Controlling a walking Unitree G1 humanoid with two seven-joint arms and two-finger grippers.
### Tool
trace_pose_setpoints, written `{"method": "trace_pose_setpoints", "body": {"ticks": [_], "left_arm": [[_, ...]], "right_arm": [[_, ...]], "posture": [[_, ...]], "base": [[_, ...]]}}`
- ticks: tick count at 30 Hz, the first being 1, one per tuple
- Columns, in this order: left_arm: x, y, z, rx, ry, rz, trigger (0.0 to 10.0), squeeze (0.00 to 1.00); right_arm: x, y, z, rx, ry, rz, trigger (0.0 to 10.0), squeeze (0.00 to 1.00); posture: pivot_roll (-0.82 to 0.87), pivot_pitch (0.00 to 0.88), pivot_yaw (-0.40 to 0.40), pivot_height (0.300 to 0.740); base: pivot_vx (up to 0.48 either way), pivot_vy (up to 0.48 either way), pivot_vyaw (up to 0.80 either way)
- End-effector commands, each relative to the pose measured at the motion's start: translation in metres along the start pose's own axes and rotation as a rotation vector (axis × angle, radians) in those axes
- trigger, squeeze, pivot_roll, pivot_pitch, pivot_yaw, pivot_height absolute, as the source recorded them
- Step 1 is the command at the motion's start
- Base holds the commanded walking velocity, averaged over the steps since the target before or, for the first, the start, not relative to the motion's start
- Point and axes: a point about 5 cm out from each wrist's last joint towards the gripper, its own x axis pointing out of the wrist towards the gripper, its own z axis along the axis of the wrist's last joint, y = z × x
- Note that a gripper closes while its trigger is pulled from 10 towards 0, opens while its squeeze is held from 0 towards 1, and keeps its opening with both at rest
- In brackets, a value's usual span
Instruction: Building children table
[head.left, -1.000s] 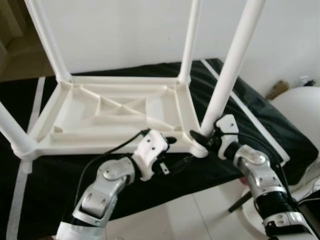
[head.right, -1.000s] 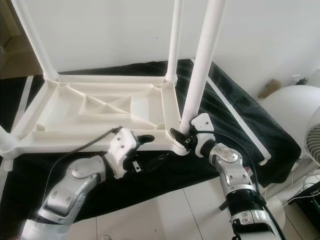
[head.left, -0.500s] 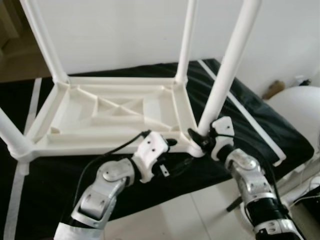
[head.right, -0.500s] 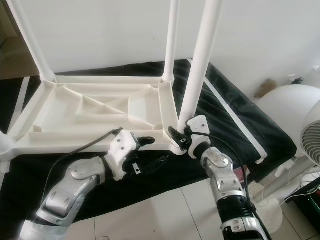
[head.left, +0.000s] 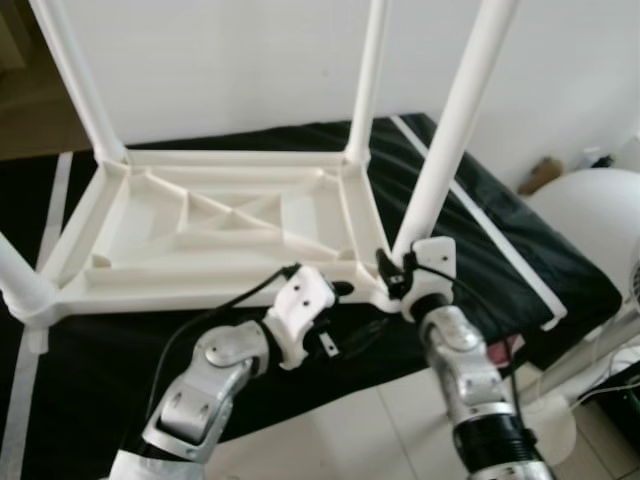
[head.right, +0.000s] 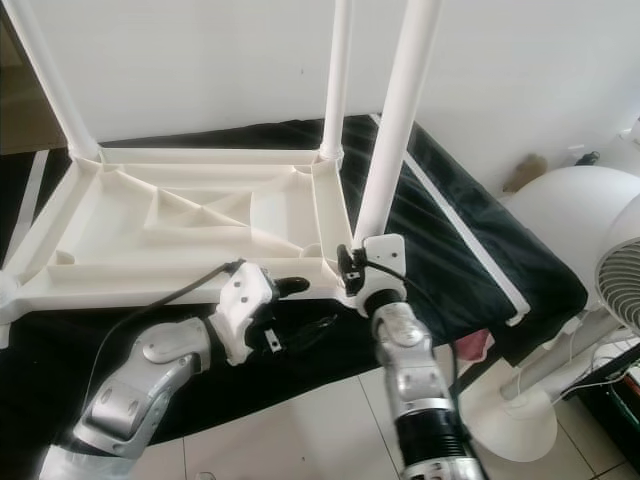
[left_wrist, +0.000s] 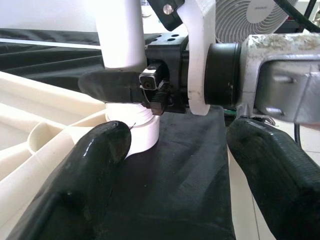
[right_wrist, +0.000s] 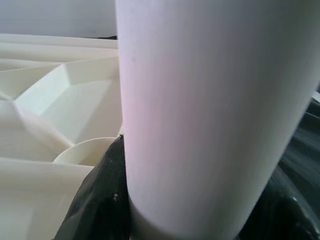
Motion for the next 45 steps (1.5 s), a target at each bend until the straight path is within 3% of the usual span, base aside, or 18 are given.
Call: {"method": "trace_pose_setpoints", "body": {"ticks": [1,10,11,13,14,15,25,28,36,37,38,39,40,41,45], "left_arm": [[0.000,-0.001,0.001,-0.006,0.000,0.013,10.0,0.00],[-0.002,-0.001,0.001,-0.008,-0.001,0.028,10.0,0.00],[-0.001,0.001,0.001,-0.006,-0.002,0.030,10.0,0.00],[-0.002,0.003,0.002,-0.008,-0.004,0.039,10.0,0.00],[-0.002,0.005,0.002,-0.010,-0.007,0.046,10.0,0.00],[-0.002,0.006,0.002,-0.011,-0.008,0.051,10.0,0.00],[0.005,-0.004,0.002,-0.013,-0.032,-0.016,10.0,0.00],[0.006,0.006,0.002,-0.004,-0.027,0.000,10.0,0.00],[0.008,0.006,0.003,0.060,-0.022,-0.007,10.0,0.00],[0.008,0.006,0.003,0.075,-0.014,-0.003,10.0,0.00],[0.009,0.006,0.003,0.079,-0.005,0.000,10.0,0.00],[0.009,0.006,0.003,0.079,-0.005,0.000,10.0,0.00],[0.009,0.005,0.002,0.079,-0.001,0.001,10.0,0.00],[0.009,0.005,0.003,0.075,0.002,0.002,10.0,0.00],[0.008,0.006,0.003,0.067,-0.002,0.017,10.0,0.00]], "right_arm": [[-0.006,-0.005,-0.018,0.018,0.092,-0.093,10.0,0.00],[-0.007,0.001,-0.014,0.068,0.094,-0.115,10.0,0.00],[-0.006,0.000,-0.013,0.073,0.085,-0.106,10.0,0.23],[-0.006,0.000,-0.012,0.077,0.080,-0.099,10.0,0.23],[-0.006,0.000,-0.011,0.075,0.073,-0.101,10.0,0.49],[-0.006,0.001,-0.010,0.083,0.069,-0.089,10.0,1.00],[-0.012,0.001,-0.008,0.049,0.038,0.017,10.0,1.00],[-0.016,-0.009,-0.006,0.002,0.018,0.077,10.0,1.00],[-0.014,-0.031,-0.001,-0.036,0.010,0.129,10.0,1.00],[-0.014,-0.033,0.001,-0.048,0.003,0.158,10.0,0.91],[-0.013,-0.034,0.002,-0.057,-0.001,0.187,10.0,0.64],[-0.013,-0.034,0.002,-0.057,-0.001,0.187,10.0,0.64],[-0.013,-0.035,0.003,-0.060,0.000,0.216,10.0,0.19],[-0.013,-0.037,0.003,-0.067,0.004,0.248,10.0,0.00],[-0.014,-0.040,0.001,-0.094,0.030,0.340,10.0,0.00]], "posture": [[0.00,0.054,-0.060,0.740],[0.00,0.048,-0.057,0.740],[0.00,0.045,-0.055,0.740],[0.00,0.045,-0.055,0.740],[0.00,0.039,-0.054,0.740],[0.01,0.037,-0.057,0.740],[-0.01,0.004,-0.058,0.740],[-0.02,0.004,-0.051,0.740],[-0.01,0.015,-0.057,0.740],[-0.01,0.016,-0.057,0.740],[0.00,0.017,-0.058,0.740],[0.00,0.017,-0.058,0.740],[0.00,0.017,-0.058,0.740],[0.01,0.019,-0.059,0.740],[0.01,0.018,-0.053,0.740]], "base": [[0.000,0.000,0.00],[0.000,0.000,0.00],[0.000,0.000,0.00],[0.000,0.000,0.00],[0.000,0.000,0.00],[0.000,0.000,0.00],[0.000,0.000,0.00],[0.000,0.000,0.00],[0.000,0.000,0.00],[0.000,0.000,0.00],[0.000,0.000,0.00],[0.000,0.000,0.00],[0.000,0.000,0.00],[0.000,0.000,0.00],[0.000,0.000,0.00]]}}
